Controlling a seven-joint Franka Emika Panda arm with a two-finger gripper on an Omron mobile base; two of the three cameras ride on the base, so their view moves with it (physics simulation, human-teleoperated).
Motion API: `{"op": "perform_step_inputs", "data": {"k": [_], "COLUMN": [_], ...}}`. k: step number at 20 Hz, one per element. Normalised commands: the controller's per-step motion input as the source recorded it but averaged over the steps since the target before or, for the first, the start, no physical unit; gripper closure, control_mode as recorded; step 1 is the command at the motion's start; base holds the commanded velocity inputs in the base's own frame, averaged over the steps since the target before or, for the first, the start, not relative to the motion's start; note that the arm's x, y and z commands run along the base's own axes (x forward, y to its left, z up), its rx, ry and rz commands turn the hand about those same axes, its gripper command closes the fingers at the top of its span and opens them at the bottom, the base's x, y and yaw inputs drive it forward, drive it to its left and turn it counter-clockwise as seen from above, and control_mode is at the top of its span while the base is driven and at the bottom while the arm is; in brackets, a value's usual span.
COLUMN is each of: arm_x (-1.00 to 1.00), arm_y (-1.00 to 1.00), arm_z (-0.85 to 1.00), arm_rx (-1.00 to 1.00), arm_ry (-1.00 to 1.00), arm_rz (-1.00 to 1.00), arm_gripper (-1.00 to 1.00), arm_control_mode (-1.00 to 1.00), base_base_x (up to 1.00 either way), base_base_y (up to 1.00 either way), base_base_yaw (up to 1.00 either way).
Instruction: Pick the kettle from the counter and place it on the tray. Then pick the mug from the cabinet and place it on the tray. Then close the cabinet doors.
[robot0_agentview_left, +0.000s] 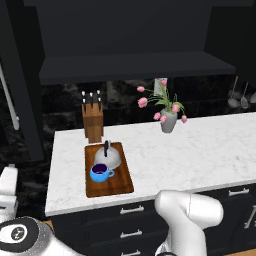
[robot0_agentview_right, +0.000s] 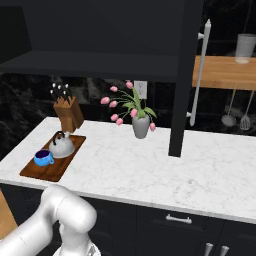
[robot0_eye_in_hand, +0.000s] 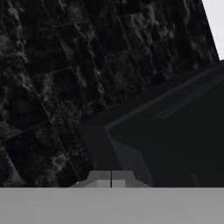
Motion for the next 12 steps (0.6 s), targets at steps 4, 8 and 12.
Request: {"op": "perform_step_inputs", "data": {"k": [4, 8, 12], "arm_x": [0.0, 0.0, 0.0], "arm_y": [0.0, 0.0, 0.0], "arm_z": [0.04, 0.05, 0.03], "arm_rx": [-0.24, -0.17, 0.0], "arm_ry": [-0.41, -0.36, -0.03], "arm_rz": [0.0, 0.0, 0.0], "arm_gripper": [1.0, 1.0, 1.0], "arm_control_mode": [-1.0, -1.0, -1.0], "base_base_x": [0.0, 0.0, 0.0], "base_base_y": [0.0, 0.0, 0.0], "base_base_yaw": [0.0, 0.0, 0.0]}}
